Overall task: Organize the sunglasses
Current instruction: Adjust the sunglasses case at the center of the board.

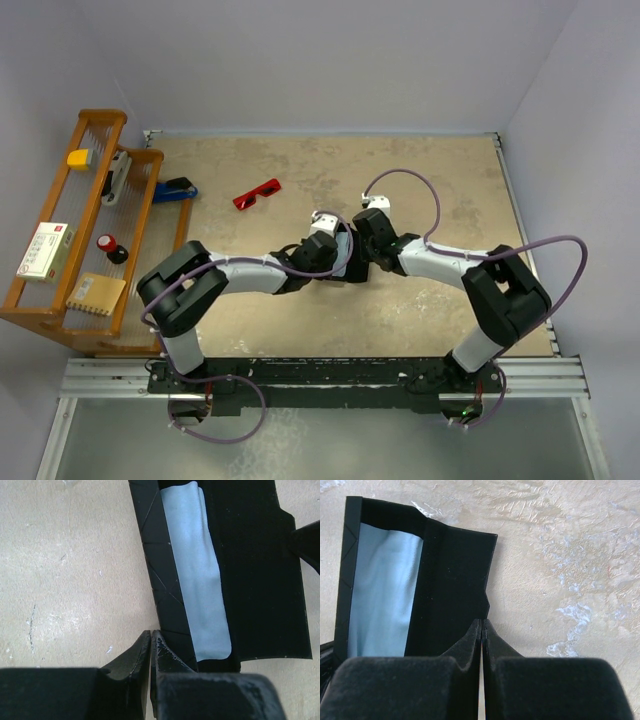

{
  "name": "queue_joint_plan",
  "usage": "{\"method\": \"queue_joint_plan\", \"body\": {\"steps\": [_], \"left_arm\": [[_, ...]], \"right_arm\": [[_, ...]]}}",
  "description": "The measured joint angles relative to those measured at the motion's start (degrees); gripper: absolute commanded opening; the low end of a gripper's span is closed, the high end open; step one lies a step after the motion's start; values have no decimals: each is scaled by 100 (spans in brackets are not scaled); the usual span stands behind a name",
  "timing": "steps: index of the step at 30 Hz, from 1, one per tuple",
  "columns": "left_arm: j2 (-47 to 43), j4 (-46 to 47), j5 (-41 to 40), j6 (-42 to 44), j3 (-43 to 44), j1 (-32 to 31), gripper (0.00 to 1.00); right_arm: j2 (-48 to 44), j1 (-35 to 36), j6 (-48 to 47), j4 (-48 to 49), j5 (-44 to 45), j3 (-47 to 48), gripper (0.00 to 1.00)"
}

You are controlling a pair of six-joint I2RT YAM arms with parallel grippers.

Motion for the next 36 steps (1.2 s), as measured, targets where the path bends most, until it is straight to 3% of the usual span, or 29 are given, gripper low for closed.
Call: {"method": "queue_joint_plan", "body": {"steps": [15, 25, 30, 36], "left_arm": [[-131, -127, -22, -149, -46, -155, 0], [-487, -361, -479, -236, -48, -162, 1], [-643, -433, -564, -251, -48, 48, 8], [-835, -527, -590, -188, -24, 866, 21]], "right_arm": [[63, 0, -7, 31, 24, 0, 0], [-238, 7, -13, 15, 44, 0, 1], [-509, 7, -42, -20, 61, 0, 5], [-719, 7, -90, -59, 44, 4, 9]]}}
